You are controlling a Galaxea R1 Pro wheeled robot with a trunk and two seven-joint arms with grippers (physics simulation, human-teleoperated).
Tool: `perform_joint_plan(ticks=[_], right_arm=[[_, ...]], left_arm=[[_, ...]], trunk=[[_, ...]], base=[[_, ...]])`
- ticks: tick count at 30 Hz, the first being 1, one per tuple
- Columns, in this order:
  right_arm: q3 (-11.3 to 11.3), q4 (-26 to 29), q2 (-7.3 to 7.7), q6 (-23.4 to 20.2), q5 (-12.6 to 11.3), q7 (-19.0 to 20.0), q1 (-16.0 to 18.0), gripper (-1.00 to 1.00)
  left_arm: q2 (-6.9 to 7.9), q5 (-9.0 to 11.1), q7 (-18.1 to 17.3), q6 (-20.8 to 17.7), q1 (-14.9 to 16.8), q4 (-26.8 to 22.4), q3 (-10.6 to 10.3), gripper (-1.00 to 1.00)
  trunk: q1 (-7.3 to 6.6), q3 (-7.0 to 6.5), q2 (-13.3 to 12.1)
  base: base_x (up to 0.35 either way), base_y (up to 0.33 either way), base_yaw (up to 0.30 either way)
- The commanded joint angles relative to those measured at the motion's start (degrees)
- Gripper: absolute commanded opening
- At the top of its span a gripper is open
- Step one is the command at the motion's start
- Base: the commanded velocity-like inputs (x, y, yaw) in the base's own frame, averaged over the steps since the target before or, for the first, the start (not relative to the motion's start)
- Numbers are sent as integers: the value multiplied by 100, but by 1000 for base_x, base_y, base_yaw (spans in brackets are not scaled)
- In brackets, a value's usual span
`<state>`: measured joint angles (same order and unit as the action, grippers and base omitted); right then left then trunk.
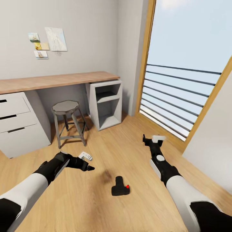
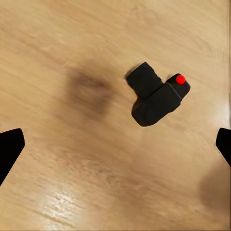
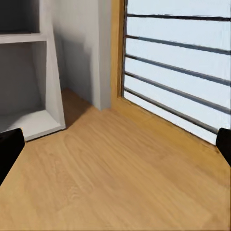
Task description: Attach the digital camera to the camera tripod in the bedroom.
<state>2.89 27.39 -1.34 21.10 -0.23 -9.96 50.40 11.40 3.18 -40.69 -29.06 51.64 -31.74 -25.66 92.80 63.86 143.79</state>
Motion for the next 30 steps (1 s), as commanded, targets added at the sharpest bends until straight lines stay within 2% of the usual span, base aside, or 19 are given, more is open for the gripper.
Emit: perform_joint_plan(ticks=[1,2,3,7,8,10,14,18,23,24,28,30], right_arm=[[29,-5,2,132,6,-116,5,100],[29,-5,2,230,13,-168,5,100],[29,22,2,531,46,-298,38,100],[61,63,2,645,100,-290,86,100],[65,67,2,657,121,-268,110,100],[76,78,6,690,350,41,323,100],[85,74,5,698,475,359,384,100],[184,48,3,715,545,736,413,100],[332,-117,2,811,569,985,421,100],[352,-207,2,845,572,1024,421,100],[379,-311,2,885,575,1064,424,100],[386,-346,2,899,576,1078,424,100]], left_arm=[[0,34,2,21,4,-6,-27,100],[-5,34,1,97,4,-1,-27,100],[-18,37,8,568,4,59,-20,100],[-22,41,8,902,6,110,3,100],[-22,41,8,936,5,116,9,100],[-24,48,15,1022,4,141,108,100],[-31,50,16,1035,14,134,200,100],[-36,54,-5,1040,56,-14,276,100],[-30,58,-40,968,81,-816,307,100],[-22,59,-48,855,82,-1073,312,100],[5,60,-69,408,89,-1366,331,100],[88,60,-84,14,112,-1509,380,100]], trunk=[[1,28,4],[4,50,5],[6,72,7],[17,161,12],[19,183,13],[24,227,16],[35,316,21],[45,405,27],[58,515,34],[60,537,35],[71,626,40],[76,670,43]], base=[[0,0,0],[0,0,0],[0,0,0],[0,0,0],[0,0,0],[0,0,0],[0,0,0],[0,0,0],[0,0,0],[0,0,0],[0,0,0],[0,0,0]])
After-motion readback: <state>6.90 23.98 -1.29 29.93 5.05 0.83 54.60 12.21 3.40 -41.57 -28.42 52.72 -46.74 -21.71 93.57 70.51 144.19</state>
